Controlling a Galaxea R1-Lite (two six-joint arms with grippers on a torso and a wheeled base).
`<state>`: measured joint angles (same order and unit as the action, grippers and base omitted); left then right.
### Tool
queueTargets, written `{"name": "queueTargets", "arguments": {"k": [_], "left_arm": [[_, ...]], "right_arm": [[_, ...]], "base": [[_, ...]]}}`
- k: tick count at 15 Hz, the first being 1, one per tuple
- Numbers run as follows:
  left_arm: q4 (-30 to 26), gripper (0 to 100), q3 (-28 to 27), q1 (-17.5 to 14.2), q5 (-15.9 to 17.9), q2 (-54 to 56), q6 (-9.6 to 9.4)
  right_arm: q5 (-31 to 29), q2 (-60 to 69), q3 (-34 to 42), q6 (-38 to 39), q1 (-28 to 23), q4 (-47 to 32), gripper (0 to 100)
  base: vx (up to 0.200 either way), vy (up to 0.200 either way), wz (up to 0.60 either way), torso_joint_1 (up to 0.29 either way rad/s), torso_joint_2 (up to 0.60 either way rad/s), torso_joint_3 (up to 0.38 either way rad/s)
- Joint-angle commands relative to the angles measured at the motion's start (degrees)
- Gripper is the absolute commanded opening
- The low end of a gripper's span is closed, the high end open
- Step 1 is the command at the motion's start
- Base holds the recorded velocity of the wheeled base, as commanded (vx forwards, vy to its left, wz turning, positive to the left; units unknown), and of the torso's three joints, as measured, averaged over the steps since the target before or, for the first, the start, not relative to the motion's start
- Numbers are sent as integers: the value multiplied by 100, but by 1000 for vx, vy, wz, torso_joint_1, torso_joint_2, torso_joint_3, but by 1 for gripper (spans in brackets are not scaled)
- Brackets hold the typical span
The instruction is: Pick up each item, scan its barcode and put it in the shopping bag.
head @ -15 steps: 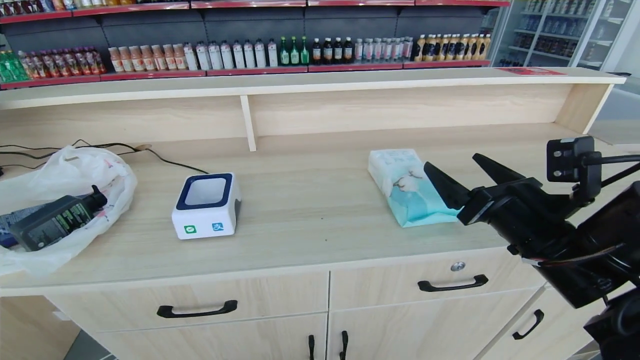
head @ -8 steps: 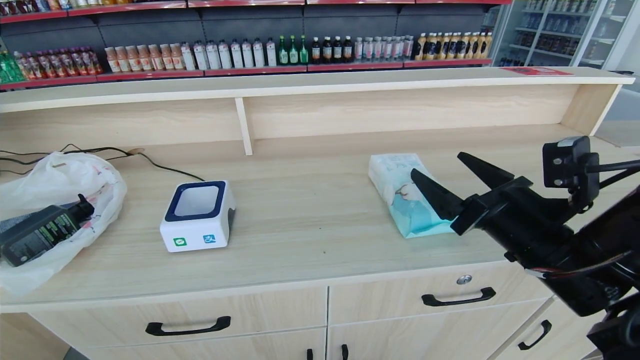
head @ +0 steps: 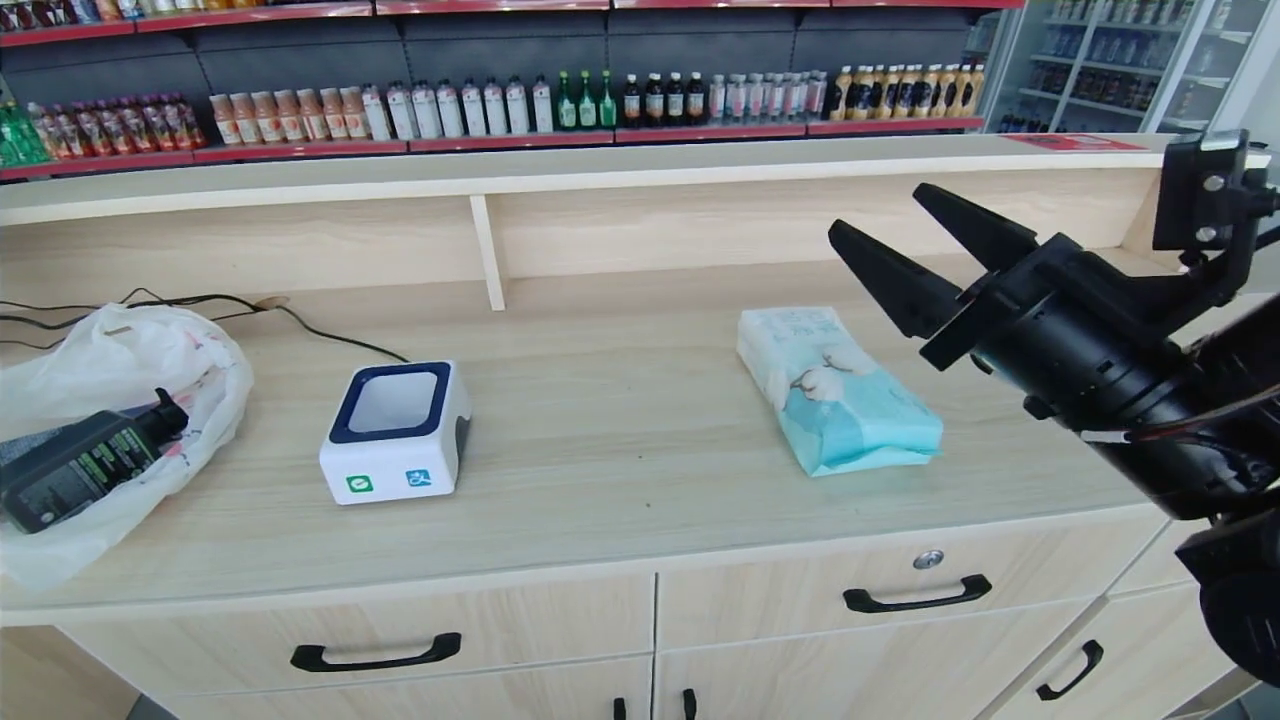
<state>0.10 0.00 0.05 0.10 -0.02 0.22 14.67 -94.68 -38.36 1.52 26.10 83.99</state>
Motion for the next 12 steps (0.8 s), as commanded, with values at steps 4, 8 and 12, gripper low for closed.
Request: {"name": "queueTargets", "arguments": {"k": [4,8,12], "left_arm": [[-1,100,0,4,-1,2,4],[-1,100,0,4,-1,2,4],[-1,100,0,4,-1,2,4]], "right_arm": [[168,363,-910,155,-228,-2625,100],[133,1075,-2131,384,-465,-6852,100],[-719,416,-2580,428,-483,-7107,100]], "base": [[0,0,0,0,0,0],[0,0,0,0,0,0],[0,0,0,0,0,0]]}}
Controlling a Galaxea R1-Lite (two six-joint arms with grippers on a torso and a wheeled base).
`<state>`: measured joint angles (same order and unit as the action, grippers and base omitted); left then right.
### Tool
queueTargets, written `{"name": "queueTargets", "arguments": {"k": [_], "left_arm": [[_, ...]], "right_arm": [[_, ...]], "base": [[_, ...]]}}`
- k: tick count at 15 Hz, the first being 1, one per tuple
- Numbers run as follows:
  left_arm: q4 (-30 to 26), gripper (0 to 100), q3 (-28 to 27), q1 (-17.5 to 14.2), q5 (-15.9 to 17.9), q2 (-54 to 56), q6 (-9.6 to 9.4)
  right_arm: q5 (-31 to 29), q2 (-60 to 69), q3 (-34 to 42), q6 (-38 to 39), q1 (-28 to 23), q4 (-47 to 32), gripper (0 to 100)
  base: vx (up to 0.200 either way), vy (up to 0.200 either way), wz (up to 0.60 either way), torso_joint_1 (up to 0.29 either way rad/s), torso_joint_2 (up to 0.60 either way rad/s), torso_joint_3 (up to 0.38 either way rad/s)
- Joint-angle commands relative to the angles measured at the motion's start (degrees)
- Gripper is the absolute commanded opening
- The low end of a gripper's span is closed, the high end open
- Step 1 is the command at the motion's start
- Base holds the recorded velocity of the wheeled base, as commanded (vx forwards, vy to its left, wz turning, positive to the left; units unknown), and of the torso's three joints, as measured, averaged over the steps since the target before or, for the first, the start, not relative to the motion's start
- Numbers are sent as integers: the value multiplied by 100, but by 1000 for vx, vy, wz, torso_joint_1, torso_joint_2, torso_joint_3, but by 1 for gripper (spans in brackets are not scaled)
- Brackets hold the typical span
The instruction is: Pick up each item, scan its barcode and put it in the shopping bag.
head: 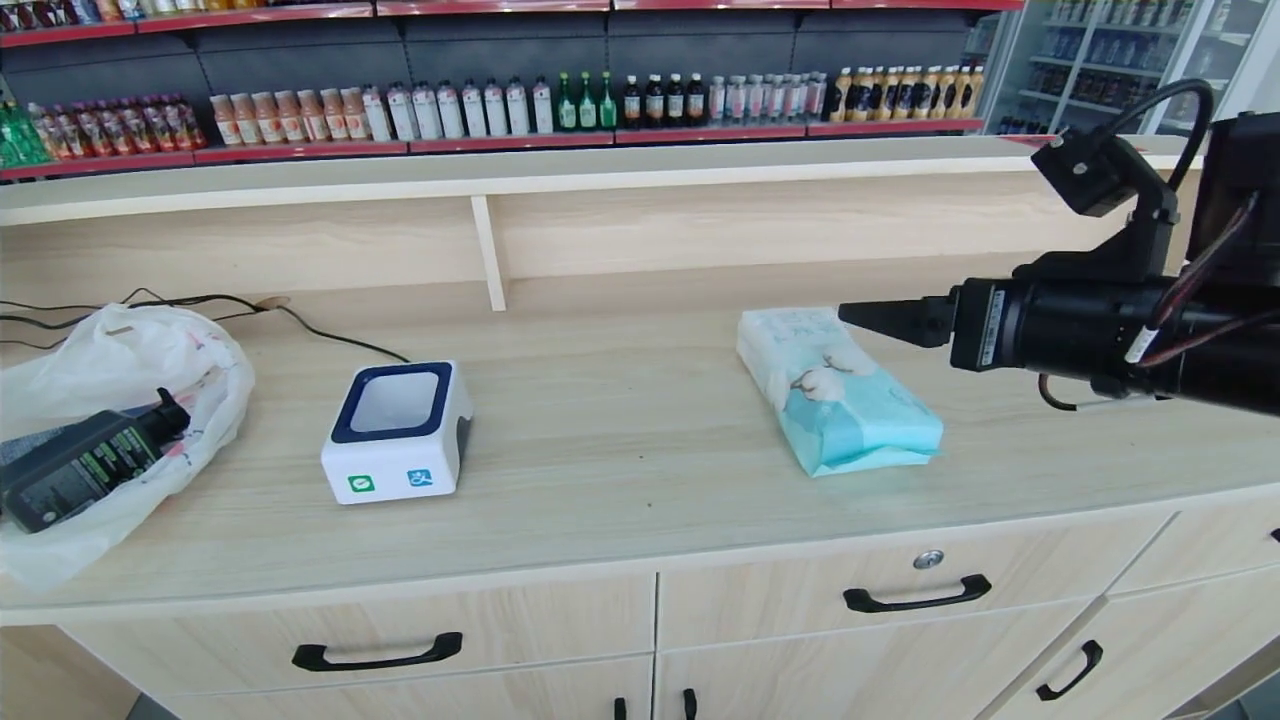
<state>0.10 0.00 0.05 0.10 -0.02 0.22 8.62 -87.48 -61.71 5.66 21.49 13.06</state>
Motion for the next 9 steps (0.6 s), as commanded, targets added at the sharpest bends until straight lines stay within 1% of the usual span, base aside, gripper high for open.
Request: {"name": "queueTargets", "arguments": {"k": [1,2,3,4,6,7,9], "left_arm": [[-1,100,0,4,-1,2,4],[-1,100,0,4,-1,2,4],[-1,100,0,4,-1,2,4],[-1,100,0,4,-1,2,4],[-1,100,0,4,-1,2,4],[-1,100,0,4,-1,2,4],[-1,100,0,4,-1,2,4]], "right_arm": [[-247,-542,-403,-38,-22,-49,100],[-528,-779,-570,-214,-22,-225,100],[-669,-1025,-816,-267,4,-453,100],[-695,-1228,-1054,-293,13,-594,100],[-704,-1474,-1493,-311,294,-1033,100],[-748,-1553,-1616,-302,400,-1288,100],[-915,-1632,-1669,-293,417,-1402,100]], "base": [[0,0,0,0,0,0],[0,0,0,0,0,0],[0,0,0,0,0,0],[0,0,0,0,0,0],[0,0,0,0,0,0],[0,0,0,0,0,0],[0,0,0,0,0,0]]}}
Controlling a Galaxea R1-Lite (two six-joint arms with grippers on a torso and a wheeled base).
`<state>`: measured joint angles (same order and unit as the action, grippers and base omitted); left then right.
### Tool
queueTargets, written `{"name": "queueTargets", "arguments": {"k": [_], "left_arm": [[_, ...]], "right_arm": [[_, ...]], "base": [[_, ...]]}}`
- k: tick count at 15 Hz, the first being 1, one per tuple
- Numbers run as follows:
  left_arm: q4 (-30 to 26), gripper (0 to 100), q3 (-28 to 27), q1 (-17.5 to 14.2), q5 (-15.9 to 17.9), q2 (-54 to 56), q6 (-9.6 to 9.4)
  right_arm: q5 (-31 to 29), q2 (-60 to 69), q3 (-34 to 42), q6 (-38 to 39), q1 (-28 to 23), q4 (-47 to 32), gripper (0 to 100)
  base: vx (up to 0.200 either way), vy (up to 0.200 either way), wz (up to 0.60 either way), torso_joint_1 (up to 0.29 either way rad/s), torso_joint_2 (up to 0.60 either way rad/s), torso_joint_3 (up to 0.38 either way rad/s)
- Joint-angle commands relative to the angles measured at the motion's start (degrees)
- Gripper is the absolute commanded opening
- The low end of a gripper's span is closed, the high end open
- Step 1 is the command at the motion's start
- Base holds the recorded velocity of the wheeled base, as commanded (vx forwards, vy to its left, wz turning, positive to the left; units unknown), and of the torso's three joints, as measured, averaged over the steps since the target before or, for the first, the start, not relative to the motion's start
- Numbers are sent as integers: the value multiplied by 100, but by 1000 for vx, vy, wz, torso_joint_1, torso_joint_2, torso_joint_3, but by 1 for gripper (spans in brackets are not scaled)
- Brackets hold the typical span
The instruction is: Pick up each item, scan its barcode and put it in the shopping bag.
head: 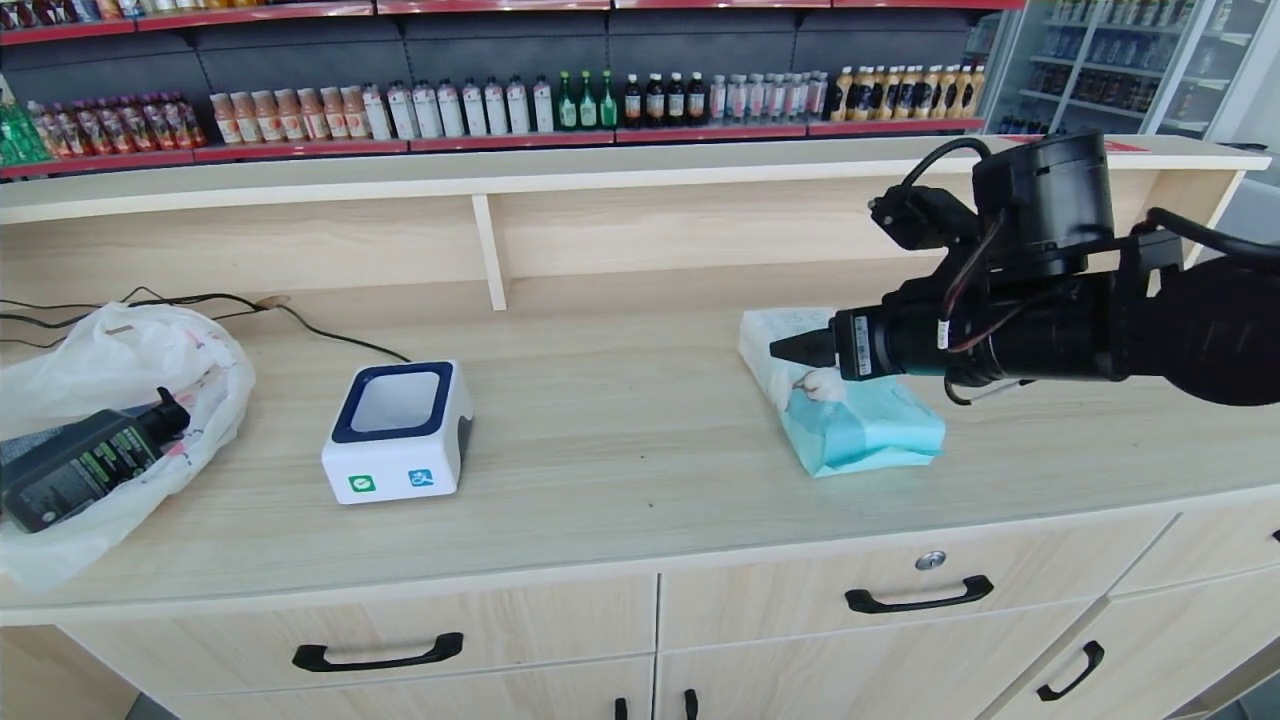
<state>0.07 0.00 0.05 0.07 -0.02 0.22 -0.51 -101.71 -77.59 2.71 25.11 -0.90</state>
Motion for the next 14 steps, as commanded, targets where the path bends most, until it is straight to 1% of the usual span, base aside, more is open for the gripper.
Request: {"name": "queueTargets", "arguments": {"k": [1,3,5,7,11,12,13,14], "left_arm": [[1,100,0,4,1,2,4],[1,100,0,4,1,2,4],[1,100,0,4,1,2,4],[1,100,0,4,1,2,4],[1,100,0,4,1,2,4],[1,100,0,4,1,2,4],[1,100,0,4,1,2,4],[1,100,0,4,1,2,4]], "right_arm": [[-19,-200,-10,2,46,-24,100],[-54,-192,148,11,46,-24,100],[-467,-236,236,46,38,20,100],[-485,-209,245,160,55,-6,100],[-801,-148,-1,160,46,37,100],[-933,-86,43,160,46,37,100],[-1214,-77,104,169,46,37,100],[-1276,-69,192,169,82,37,100]], "base": [[0,0,0,0,0,0],[0,0,0,0,0,0],[0,0,0,0,0,0],[0,0,0,0,0,0],[0,0,0,0,0,0],[0,0,0,0,0,0],[0,0,0,0,0,0],[0,0,0,0,0,0]]}}
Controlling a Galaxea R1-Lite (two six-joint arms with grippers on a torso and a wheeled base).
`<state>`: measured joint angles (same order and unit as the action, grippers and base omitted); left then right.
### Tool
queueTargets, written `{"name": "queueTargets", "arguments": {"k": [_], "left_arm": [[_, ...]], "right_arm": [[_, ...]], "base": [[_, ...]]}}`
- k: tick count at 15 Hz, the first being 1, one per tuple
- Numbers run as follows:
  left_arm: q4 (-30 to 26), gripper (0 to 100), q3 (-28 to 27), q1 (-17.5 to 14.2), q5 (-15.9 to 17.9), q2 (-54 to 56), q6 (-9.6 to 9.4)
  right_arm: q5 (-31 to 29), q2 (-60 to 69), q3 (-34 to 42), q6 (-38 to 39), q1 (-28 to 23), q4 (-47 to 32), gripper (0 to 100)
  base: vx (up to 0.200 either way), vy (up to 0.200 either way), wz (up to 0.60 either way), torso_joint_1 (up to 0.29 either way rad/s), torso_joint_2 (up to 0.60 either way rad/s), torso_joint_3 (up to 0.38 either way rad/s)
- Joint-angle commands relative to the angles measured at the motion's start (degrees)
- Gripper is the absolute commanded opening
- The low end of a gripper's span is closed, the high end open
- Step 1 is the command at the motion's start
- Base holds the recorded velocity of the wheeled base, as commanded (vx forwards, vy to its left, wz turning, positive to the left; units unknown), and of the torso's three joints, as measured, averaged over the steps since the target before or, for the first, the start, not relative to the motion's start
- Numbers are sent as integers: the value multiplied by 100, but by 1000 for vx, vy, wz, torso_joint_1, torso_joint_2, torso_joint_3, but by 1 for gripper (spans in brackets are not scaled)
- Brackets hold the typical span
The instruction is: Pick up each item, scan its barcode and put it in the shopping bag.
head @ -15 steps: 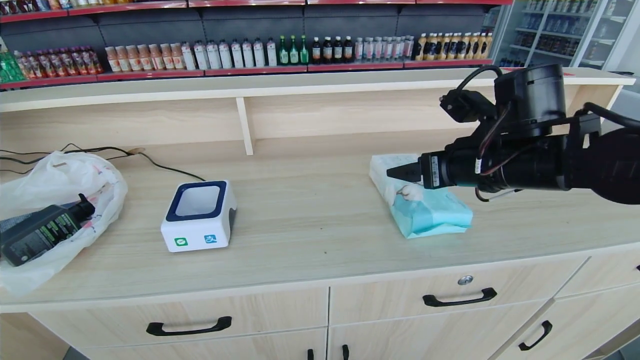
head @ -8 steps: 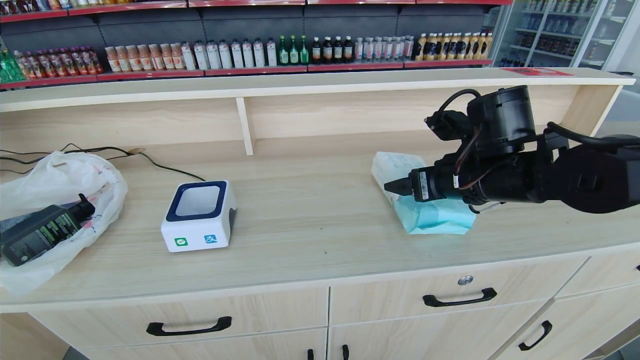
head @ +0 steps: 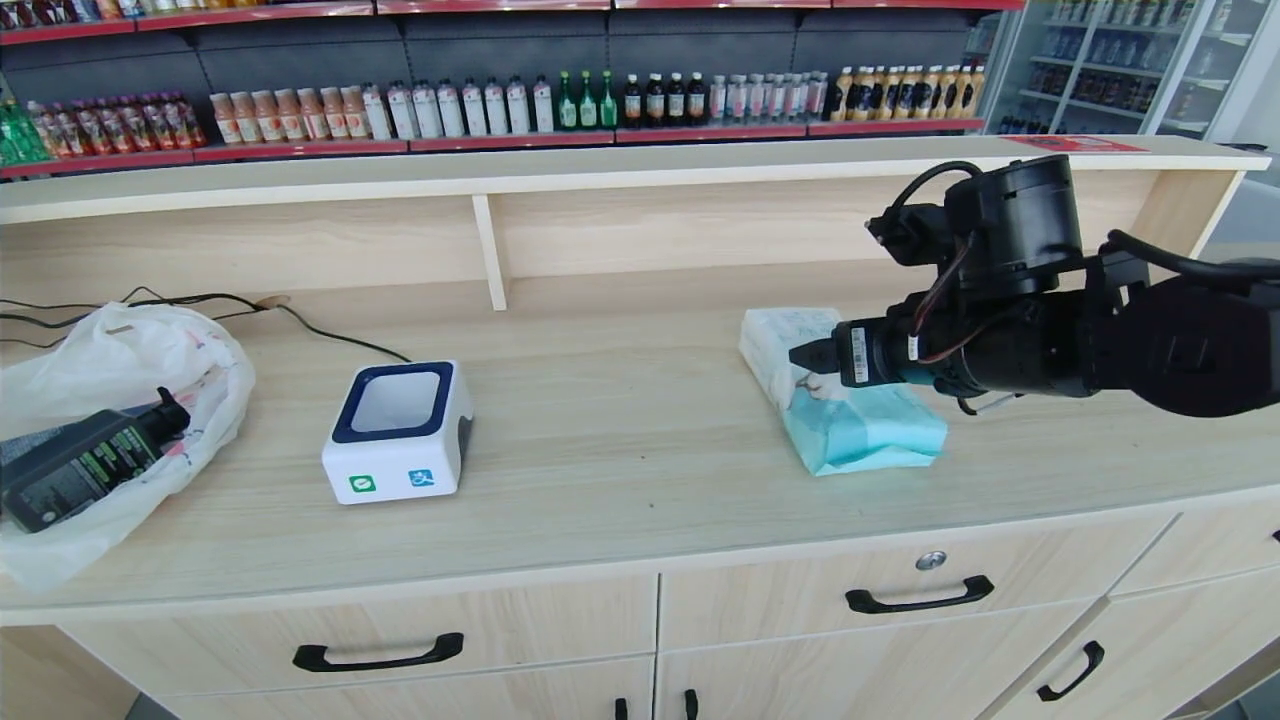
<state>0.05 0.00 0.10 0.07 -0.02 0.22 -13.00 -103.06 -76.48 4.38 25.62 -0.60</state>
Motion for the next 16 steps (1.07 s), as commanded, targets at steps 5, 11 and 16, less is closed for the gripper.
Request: {"name": "queueTargets", "arguments": {"k": [5,11,16], "left_arm": [[4,100,0,-1,1,2,4],[4,100,0,-1,1,2,4],[4,100,0,-1,1,2,4]], "right_arm": [[-63,-144,292,46,206,42,100],[-54,-593,-86,450,145,51,100],[25,-689,-209,459,127,-151,0]], "base": [[0,0,0,0,0,0],[0,0,0,0,0,0],[0,0,0,0,0,0]]}}
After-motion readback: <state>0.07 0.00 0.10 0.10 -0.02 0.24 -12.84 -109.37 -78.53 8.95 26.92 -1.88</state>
